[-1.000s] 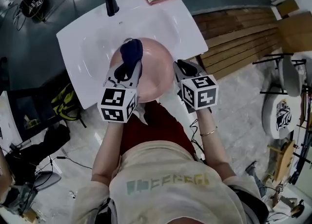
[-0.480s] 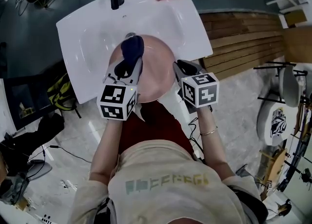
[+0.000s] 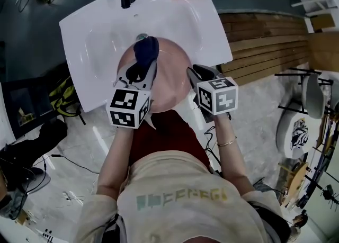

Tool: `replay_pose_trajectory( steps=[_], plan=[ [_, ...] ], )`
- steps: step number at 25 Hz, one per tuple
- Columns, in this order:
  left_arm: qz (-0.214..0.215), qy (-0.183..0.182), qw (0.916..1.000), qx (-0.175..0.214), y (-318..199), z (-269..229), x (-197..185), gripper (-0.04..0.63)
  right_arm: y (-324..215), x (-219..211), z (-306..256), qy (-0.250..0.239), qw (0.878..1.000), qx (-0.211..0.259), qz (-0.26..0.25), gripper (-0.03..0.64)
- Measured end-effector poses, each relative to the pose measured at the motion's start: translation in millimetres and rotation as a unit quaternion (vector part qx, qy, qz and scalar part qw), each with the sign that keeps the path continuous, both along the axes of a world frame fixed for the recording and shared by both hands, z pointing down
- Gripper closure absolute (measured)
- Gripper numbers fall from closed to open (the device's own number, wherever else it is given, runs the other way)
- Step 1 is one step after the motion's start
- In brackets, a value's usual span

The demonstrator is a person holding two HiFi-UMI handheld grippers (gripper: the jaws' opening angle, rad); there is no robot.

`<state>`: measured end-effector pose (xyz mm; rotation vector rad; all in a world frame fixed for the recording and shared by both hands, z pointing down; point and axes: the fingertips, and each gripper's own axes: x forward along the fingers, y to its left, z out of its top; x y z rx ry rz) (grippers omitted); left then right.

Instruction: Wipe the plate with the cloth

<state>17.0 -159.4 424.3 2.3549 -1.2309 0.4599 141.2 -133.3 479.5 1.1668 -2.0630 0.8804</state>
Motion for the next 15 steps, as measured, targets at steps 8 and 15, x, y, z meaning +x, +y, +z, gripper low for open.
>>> replay_pose_trajectory(
  steps=[8,15],
  plan=[
    [-0.005,-0.002,1.0000,-0.007,-1.0,4.6,-1.9,0.515,-2.9,-2.5,7.6,0.014,1.000,-0.019,-0.004,0.535],
    [-0.008,-0.005,0.9999,-0.009,-2.5,7.3,-6.1,0.515,-11.7,-1.4,10.0,0.041,0.999,-0.009,0.011,0.555]
  ],
)
